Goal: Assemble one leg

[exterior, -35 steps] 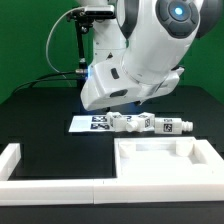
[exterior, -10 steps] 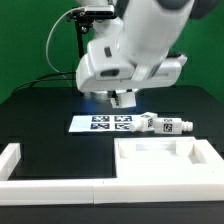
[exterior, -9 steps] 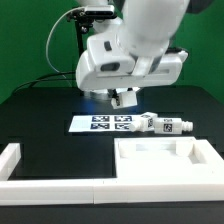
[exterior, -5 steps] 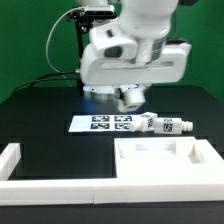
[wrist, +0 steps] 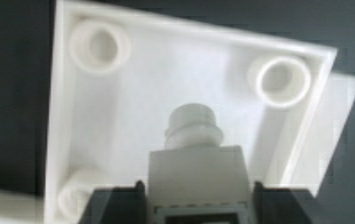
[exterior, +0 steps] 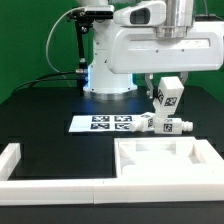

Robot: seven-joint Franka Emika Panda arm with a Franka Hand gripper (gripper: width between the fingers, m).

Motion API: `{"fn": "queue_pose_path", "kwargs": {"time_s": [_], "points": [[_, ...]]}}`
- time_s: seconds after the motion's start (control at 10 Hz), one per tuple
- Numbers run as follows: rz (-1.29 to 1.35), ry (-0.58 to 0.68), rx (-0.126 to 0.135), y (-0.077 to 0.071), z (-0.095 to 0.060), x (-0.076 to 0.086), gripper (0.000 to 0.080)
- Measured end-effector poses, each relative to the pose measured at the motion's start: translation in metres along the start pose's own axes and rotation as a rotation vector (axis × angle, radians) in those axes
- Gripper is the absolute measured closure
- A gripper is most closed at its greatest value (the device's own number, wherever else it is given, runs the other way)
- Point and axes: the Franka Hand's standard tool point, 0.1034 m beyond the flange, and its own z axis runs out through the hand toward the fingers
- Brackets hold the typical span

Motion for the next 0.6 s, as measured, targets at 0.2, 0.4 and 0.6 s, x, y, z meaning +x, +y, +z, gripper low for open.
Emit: {"fn": "queue_pose_path", "kwargs": {"time_s": [0.2, 0.4, 0.6], "points": [[-0.005, 0.128, -0.005, -0.002, 0.002, 0.007, 0.0518], [-0.009, 0.342, -0.004, -0.014, 0.003, 0.046, 0.0518], [-0.025, 0.508, -0.007, -0.027, 0.005, 0.072, 0.0517]]}}
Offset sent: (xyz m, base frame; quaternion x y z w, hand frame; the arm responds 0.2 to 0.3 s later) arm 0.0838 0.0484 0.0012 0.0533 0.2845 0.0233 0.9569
